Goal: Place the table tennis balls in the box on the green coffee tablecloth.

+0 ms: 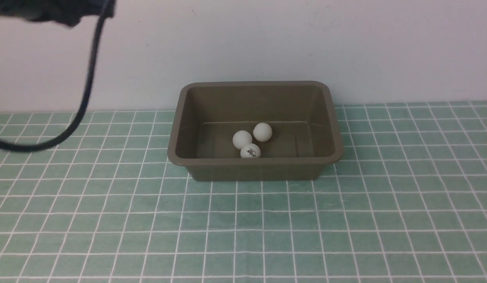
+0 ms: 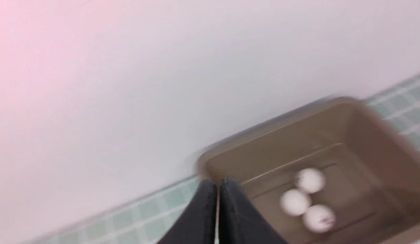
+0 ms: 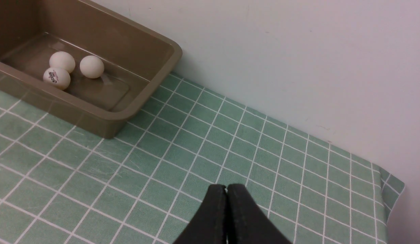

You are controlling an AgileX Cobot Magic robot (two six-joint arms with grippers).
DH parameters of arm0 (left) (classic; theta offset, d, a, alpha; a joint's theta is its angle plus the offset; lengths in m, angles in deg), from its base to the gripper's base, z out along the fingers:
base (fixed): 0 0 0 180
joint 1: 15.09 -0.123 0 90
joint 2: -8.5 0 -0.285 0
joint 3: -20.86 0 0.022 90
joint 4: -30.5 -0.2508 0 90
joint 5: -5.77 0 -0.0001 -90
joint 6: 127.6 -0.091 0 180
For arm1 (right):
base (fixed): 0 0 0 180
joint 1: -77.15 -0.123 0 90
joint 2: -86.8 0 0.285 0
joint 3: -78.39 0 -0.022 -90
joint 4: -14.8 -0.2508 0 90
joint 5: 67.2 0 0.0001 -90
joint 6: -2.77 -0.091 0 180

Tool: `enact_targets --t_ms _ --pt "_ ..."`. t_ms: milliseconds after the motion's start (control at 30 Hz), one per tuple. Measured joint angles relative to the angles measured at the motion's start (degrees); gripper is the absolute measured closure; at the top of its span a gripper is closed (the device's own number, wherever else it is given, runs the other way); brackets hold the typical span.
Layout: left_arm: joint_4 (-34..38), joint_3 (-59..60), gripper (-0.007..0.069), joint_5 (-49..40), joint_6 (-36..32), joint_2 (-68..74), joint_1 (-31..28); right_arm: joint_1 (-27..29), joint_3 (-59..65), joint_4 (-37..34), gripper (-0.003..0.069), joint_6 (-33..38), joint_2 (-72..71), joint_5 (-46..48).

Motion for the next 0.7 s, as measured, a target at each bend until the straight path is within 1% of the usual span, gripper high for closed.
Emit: enact_targets --t_ms 67,100,133,167,233,300,333,433,500,567,633,700 --pt "-3.58 6.36 0.0629 1.2 5.55 -3.79 -2.75 0.0 0.0 0.0 0.0675 0.0 0.0 0.0" --pt "-6.01 11.44 0.0629 1.89 8.51 -6.2 -4.98 0.0 0.0 0.0 0.0675 0.0 0.0 0.0" --pt "-6.59 12.89 0.0629 2.11 9.59 -6.98 -5.6 0.0 0.0 0.0 0.0675 0.0 0.0 0.0" --pt "-8.89 19.39 0.0629 3.43 12.71 -10.92 -8.19 0.0 0.0 0.0 0.0675 0.0 0.0 0.0" --pt "-10.09 24.4 0.0629 4.97 14.75 -13.75 -10.16 0.0 0.0 0.0 0.0675 0.0 0.0 0.0" --pt "-10.88 30.74 0.0629 7.4 15.95 -17.61 -11.78 0.0 0.0 0.0 0.0675 0.0 0.0 0.0" --pt "-11.21 36.91 0.0629 10.38 16.59 -21.3 -13.18 0.0 0.0 0.0 0.0675 0.0 0.0 0.0" --pt "-11.53 46.29 0.0629 16.01 16.95 -28.62 -14.49 0.0 0.0 0.0 0.0675 0.0 0.0 0.0" --pt "-11.97 54.28 0.0629 21.11 17.08 -35.12 -14.68 0.0 0.0 0.0 0.0675 0.0 0.0 0.0" --pt "-12.25 59.38 0.0629 23.98 17.15 -39.27 -14.74 0.0 0.0 -0.05 0.0675 0.0 0.0 0.0" --pt "-12.27 61.85 0.0629 24.84 17.23 -41.74 -14.74 0.0 0.0 -0.05 0.0675 0.0 0.0 0.0" --pt "-12.35 69.91 0.0629 28.35 17.3 -51.6 -14.74 0.0 0.0 -0.05 0.0675 0.0 0.0 0.0"
